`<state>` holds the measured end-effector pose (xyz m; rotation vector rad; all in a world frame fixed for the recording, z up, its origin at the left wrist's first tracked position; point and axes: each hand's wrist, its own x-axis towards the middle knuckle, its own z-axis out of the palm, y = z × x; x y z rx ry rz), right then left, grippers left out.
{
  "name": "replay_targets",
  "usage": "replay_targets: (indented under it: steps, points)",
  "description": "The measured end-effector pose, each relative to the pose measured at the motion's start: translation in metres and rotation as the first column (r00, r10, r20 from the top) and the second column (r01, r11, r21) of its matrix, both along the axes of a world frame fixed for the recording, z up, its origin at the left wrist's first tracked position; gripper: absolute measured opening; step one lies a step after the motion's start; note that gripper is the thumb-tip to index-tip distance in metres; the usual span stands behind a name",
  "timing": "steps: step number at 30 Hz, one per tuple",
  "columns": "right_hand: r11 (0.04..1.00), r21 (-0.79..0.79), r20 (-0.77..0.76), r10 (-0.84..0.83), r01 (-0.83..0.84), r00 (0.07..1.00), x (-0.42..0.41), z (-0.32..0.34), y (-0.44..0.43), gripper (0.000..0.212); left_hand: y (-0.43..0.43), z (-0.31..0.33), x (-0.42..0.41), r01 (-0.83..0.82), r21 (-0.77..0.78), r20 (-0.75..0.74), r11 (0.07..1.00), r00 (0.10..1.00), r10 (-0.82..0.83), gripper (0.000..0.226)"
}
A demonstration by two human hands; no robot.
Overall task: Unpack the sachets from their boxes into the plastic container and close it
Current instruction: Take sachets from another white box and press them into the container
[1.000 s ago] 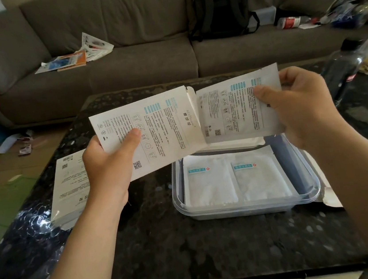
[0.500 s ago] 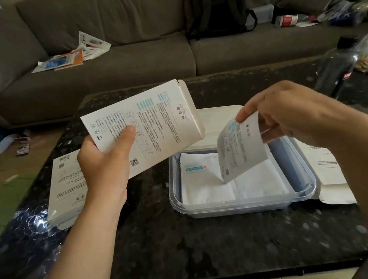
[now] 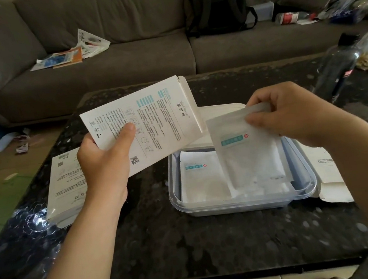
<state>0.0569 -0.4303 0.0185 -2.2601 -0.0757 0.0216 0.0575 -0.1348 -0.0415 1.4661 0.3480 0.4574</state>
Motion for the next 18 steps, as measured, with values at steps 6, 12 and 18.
replay_targets:
  steps: [6, 12, 18]
  points:
    - [0.978, -0.194, -0.083, -0.096, 0.078, 0.992, 0.014, -0.030, -0.004, 0.007, 0.000, 0.000, -0.001, 0.004, 0.009, -0.007, 1.000, 1.000, -0.004, 0.034]
    - [0.756, -0.644, 0.009, -0.150, 0.120, 0.989, 0.020, -0.042, 0.003, 0.013, -0.002, 0.002, -0.002, -0.003, 0.018, -0.015, 1.000, 1.000, 0.003, 0.032]
    - [0.661, -0.742, -0.005, -0.173, 0.113, 0.985, 0.013, -0.043, 0.015, 0.022, -0.003, 0.002, -0.003, 0.015, 0.024, -0.016, 1.000, 1.000, -0.015, 0.034]
